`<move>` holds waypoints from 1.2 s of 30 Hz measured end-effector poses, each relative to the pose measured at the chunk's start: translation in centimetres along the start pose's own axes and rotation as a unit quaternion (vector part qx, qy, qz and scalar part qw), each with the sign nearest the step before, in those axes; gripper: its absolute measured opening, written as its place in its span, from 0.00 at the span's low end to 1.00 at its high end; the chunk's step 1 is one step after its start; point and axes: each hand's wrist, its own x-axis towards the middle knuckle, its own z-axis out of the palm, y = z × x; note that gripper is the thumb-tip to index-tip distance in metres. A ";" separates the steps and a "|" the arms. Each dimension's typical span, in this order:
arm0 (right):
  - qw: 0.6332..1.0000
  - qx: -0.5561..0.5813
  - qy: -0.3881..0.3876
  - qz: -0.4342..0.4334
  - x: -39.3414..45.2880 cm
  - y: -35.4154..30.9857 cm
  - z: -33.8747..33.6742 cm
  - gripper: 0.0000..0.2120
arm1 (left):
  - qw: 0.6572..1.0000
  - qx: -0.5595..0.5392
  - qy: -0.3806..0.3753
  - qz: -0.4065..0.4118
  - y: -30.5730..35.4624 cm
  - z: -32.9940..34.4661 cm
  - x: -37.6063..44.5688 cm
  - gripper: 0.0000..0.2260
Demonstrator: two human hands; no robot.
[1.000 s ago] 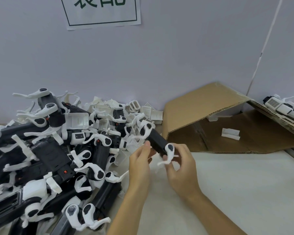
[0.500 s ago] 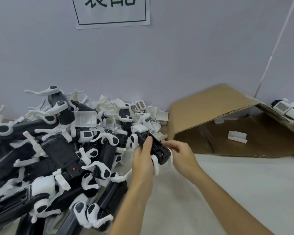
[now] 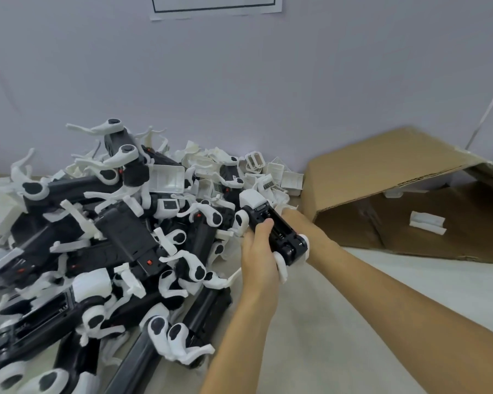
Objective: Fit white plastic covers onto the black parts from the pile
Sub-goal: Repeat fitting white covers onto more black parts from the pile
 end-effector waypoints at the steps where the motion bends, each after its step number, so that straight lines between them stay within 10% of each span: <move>1: 0.997 -0.068 -0.025 -0.017 0.6 0.1 -0.5 0.09 | 1.000 -0.004 -0.006 -0.001 0.0 0.0 -0.1 0.16; 12: 0.929 -0.369 -0.023 0.015 -0.3 -1.0 -2.0 0.12 | 1.000 -0.014 -0.026 0.004 -0.3 -0.1 -0.4 0.18; 18: 0.967 -0.239 0.050 -0.079 -0.6 -0.6 -2.0 0.09 | 0.999 -0.020 -0.024 0.001 -0.5 -0.3 0.0 0.15; 22: 0.980 0.151 0.120 -0.048 -2.6 -0.2 -2.7 0.06 | 0.998 -0.039 -0.035 0.017 -0.6 -0.2 0.0 0.18; 27: 0.839 0.500 0.212 0.045 -6.3 0.2 -3.8 0.08 | 0.996 -0.054 -0.051 0.046 -0.7 -0.2 -0.3 0.23; 33: 0.517 0.809 0.245 0.134 -9.1 0.4 -3.9 0.12 | 0.999 0.005 -0.045 0.029 -1.4 -0.2 -0.1 0.12; 36: 0.482 0.845 0.199 0.118 -10.1 0.2 -3.2 0.14 | 0.998 0.033 -0.060 0.007 -1.8 -0.3 0.3 0.07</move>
